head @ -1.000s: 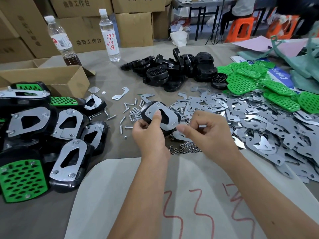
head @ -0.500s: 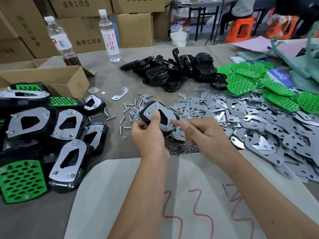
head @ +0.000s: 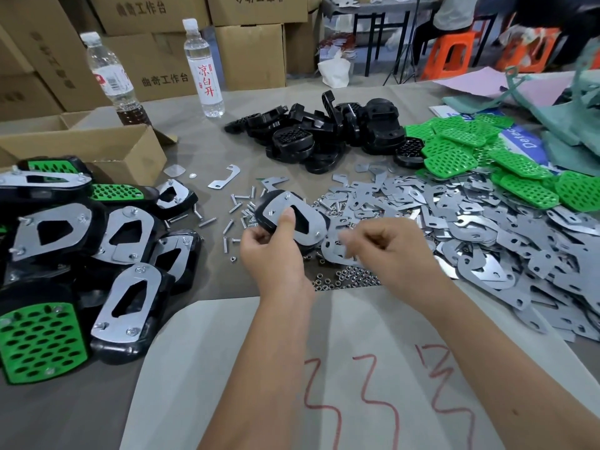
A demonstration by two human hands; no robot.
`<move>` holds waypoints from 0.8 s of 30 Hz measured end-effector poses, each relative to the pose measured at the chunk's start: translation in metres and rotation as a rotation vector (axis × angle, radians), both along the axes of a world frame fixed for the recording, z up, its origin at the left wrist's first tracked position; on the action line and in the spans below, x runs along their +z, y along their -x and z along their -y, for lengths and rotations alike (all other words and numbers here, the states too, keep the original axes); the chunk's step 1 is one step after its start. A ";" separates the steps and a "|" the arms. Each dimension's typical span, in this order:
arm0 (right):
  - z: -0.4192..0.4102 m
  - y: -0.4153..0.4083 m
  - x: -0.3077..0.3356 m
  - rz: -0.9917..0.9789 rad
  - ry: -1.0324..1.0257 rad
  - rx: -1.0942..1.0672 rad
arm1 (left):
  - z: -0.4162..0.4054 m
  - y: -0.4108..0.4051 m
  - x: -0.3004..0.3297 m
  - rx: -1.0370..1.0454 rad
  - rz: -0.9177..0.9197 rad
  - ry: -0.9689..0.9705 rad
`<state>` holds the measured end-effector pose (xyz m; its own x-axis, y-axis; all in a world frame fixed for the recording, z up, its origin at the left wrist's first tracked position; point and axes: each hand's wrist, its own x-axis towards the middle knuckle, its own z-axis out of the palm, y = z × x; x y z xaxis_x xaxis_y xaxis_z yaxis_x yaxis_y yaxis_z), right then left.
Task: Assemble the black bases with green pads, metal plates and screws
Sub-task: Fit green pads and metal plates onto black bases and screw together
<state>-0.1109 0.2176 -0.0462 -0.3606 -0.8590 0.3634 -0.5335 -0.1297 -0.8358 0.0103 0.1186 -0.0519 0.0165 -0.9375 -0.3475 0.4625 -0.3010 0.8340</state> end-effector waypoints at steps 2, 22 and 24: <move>0.004 -0.006 0.000 -0.298 -0.090 0.057 | 0.006 -0.005 0.002 0.031 0.009 0.017; 0.002 0.006 0.008 0.394 0.194 -0.103 | 0.002 -0.017 0.017 -0.580 0.290 0.287; 0.002 0.007 0.007 0.345 0.159 -0.125 | -0.001 -0.017 0.018 -0.682 0.321 0.338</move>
<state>-0.1175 0.2156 -0.0393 -0.5827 -0.7438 0.3276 -0.2450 -0.2236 -0.9434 0.0271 0.1200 -0.0335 -0.5436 -0.8308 -0.1198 -0.0074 -0.1380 0.9904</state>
